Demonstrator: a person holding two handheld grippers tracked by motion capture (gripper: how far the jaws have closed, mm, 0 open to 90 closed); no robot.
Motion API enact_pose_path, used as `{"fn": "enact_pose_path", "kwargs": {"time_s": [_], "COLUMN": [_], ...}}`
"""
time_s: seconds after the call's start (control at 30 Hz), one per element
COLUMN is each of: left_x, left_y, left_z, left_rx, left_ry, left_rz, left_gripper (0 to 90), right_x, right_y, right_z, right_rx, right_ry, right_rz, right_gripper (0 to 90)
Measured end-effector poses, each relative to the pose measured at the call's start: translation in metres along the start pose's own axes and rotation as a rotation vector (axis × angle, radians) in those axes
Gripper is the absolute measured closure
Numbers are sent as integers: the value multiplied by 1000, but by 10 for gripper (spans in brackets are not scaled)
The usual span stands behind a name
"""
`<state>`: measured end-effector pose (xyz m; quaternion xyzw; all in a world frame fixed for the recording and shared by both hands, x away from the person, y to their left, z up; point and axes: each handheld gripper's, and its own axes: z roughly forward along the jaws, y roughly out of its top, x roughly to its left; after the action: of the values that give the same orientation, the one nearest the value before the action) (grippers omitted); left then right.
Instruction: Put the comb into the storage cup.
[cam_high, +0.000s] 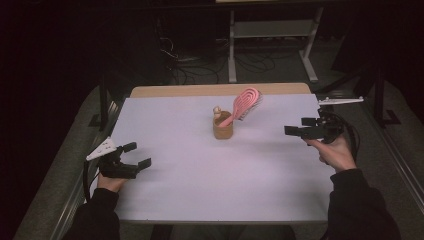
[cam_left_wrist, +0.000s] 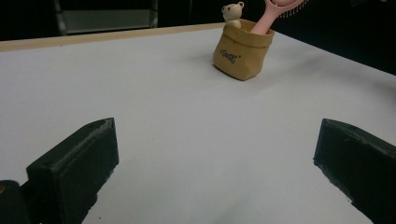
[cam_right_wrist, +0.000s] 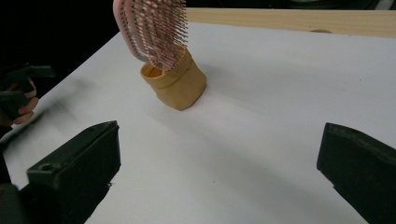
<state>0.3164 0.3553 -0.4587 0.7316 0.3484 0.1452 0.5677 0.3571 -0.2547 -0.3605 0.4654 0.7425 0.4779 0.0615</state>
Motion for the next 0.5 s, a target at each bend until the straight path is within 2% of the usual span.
{"fn": "enact_pose_path", "kwargs": {"time_s": [0.5], "left_x": [0], "left_y": [-2], "left_z": [-2], "left_rx": [-3], "left_ry": [0], "left_rz": [-11], "left_gripper": [0], "right_x": [0], "right_y": [-26], "right_z": [-5], "right_rx": [-28], "right_ry": [-1], "right_rz": [-30], "right_gripper": [0]}}
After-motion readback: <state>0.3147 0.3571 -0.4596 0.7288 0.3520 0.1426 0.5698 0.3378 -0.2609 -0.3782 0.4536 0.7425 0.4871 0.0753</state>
